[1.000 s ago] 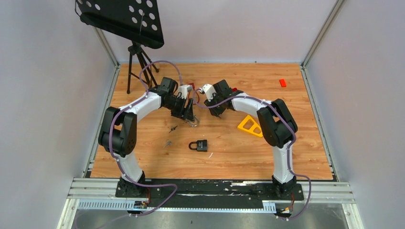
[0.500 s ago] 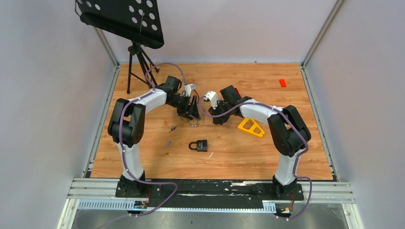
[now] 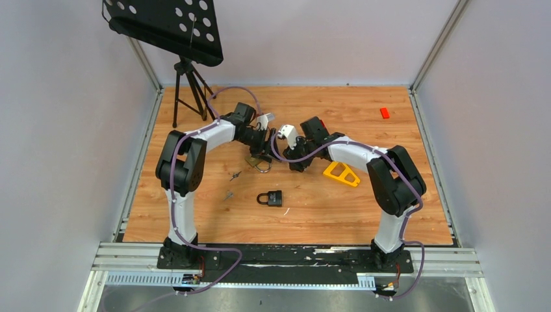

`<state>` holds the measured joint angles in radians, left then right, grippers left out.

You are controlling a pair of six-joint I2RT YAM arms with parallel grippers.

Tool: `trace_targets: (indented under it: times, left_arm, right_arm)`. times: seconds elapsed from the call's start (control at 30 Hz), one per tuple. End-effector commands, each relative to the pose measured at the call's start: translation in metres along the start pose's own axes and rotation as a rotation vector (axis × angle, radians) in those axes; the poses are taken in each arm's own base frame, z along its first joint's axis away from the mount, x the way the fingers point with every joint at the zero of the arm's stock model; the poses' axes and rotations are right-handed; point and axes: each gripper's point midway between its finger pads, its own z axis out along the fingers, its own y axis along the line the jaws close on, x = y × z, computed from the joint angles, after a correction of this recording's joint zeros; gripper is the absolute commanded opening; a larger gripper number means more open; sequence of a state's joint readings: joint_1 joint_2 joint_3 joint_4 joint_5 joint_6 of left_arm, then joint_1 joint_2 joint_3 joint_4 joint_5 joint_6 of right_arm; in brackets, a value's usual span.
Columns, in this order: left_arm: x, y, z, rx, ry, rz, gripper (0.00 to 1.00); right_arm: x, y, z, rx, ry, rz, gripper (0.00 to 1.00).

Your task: Unlock with the key

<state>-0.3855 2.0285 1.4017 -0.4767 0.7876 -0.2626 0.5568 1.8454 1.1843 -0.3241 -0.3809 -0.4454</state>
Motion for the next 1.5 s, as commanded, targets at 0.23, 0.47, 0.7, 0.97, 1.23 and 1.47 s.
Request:
trace_targets:
  times: [0.23,0.47,0.7,0.97,1.23,1.47]
  left_arm:
    - [-0.002,-0.006,-0.008,-0.009,-0.033,0.051,0.7]
    - [-0.006,-0.013,-0.003,0.004,-0.031,0.058,0.7]
    - [-0.01,-0.021,0.012,0.026,-0.016,0.056,0.69]
    - [-0.022,-0.026,0.033,0.059,-0.033,0.044,0.63]
    - [-0.015,-0.021,0.05,0.117,-0.022,-0.008,0.55]
    - [-0.005,-0.018,0.052,0.142,-0.039,-0.016,0.5]
  right_arm:
    - [0.01,-0.015,0.007,0.039,0.076,-0.027,0.45]
    - [0.026,-0.016,0.005,0.06,0.134,-0.022,0.35]
    - [0.025,-0.015,0.006,0.053,0.133,0.003,0.18]
    - [0.02,-0.01,0.005,0.04,0.102,0.035,0.11]
    - [0.017,-0.007,0.004,0.036,0.083,0.051,0.09]
    - [0.018,-0.008,0.004,0.037,0.078,0.065,0.09]
